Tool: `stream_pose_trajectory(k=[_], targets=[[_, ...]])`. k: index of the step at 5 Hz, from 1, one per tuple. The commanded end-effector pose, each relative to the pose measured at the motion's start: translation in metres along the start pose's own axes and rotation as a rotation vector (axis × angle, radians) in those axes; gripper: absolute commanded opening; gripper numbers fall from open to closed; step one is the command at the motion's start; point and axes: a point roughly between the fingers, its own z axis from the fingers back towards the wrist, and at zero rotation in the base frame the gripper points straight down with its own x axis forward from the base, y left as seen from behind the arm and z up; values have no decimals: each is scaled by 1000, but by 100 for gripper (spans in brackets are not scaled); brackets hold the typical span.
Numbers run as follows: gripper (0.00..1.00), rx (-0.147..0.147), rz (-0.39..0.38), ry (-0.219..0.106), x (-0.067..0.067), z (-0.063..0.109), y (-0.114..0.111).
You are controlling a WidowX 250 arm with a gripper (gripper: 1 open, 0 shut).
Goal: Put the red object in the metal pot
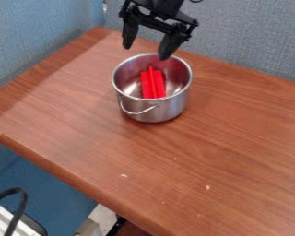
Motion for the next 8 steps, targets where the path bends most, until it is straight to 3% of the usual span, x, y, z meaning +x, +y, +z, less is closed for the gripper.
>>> stream_pose_trajectory(k=[1,3,4,5,6,8], targets=[[100,-32,19,-36,-9,30,7],[100,-114,-162,-69,8,21,50],[100,-128,-282,-103,3,15,35],[100,-167,-509,-148,-3,10,19],[100,-198,-594,-165,-9,8,18],[100,-243,-674,-224,-9,1,19]])
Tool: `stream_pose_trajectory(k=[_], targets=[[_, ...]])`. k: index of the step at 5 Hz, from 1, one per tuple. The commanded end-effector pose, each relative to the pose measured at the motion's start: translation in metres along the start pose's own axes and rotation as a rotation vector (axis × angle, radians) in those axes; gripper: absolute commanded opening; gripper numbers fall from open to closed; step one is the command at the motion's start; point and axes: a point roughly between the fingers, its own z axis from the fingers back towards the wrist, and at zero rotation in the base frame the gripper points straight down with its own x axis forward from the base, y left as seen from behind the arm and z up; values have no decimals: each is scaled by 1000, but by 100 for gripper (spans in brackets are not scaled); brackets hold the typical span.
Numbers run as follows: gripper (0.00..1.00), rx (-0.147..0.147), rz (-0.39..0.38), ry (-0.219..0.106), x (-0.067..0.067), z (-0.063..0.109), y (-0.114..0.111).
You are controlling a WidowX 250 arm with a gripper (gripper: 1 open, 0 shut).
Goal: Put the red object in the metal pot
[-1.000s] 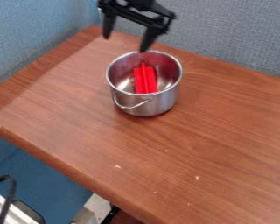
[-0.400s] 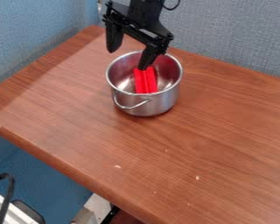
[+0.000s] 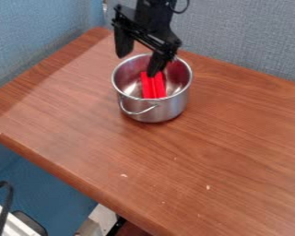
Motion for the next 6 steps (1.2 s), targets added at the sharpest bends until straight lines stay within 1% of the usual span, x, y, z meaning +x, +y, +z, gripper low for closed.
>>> stream_pose_trajectory(k=[1,2,4,5,6], targets=[[100,2,67,-61,-1,16,15],[100,-5,96,-55,-2,13,20],[100,-12,140,-42,9,-13,19],[100,-32,161,-46,10,-2,13],[100,-39,191,-45,12,10,9]])
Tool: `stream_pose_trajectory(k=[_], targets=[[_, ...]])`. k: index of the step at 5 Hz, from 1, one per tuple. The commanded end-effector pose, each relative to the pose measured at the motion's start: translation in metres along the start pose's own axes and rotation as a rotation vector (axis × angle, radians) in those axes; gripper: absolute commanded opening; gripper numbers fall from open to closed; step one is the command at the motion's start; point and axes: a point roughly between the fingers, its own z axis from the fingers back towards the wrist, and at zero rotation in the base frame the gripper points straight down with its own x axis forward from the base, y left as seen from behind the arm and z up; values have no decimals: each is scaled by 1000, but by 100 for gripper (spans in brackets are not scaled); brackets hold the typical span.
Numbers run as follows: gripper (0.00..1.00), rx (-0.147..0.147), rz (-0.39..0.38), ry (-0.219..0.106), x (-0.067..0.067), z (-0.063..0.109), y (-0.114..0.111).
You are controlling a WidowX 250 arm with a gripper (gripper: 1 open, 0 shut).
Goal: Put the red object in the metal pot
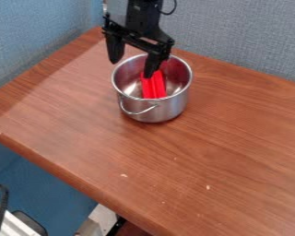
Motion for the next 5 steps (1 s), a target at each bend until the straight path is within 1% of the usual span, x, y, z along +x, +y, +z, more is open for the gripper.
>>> stream_pose_trajectory(k=[1,2,3,5], targets=[[100,-18,32,-79,8,33,-2],[100,-33,-83,-98,11,22,-1],[100,-34,-161,-111,15,6,5],[100,-42,-65,-100,5,-3,4]])
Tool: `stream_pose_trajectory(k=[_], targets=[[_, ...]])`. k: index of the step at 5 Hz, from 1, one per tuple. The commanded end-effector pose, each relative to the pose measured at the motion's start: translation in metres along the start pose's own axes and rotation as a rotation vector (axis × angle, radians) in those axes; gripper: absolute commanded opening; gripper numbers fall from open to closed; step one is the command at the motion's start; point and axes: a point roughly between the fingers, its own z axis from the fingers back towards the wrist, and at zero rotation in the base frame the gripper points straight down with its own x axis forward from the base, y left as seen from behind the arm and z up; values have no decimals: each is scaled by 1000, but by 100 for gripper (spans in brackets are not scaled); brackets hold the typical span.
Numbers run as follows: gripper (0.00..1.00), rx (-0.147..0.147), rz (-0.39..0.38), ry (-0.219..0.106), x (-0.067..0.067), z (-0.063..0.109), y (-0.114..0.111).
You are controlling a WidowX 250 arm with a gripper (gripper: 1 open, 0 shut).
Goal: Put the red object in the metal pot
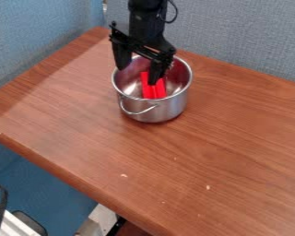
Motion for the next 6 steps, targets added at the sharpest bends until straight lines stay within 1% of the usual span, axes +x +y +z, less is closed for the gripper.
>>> stream_pose_trajectory(k=[1,3,5,6], targets=[[100,0,-58,-57,6,14,5],[100,-19,-213,-73,15,12,-2],[100,-26,-187,-64,17,-5,3],[100,-29,-224,-66,17,-3,4]])
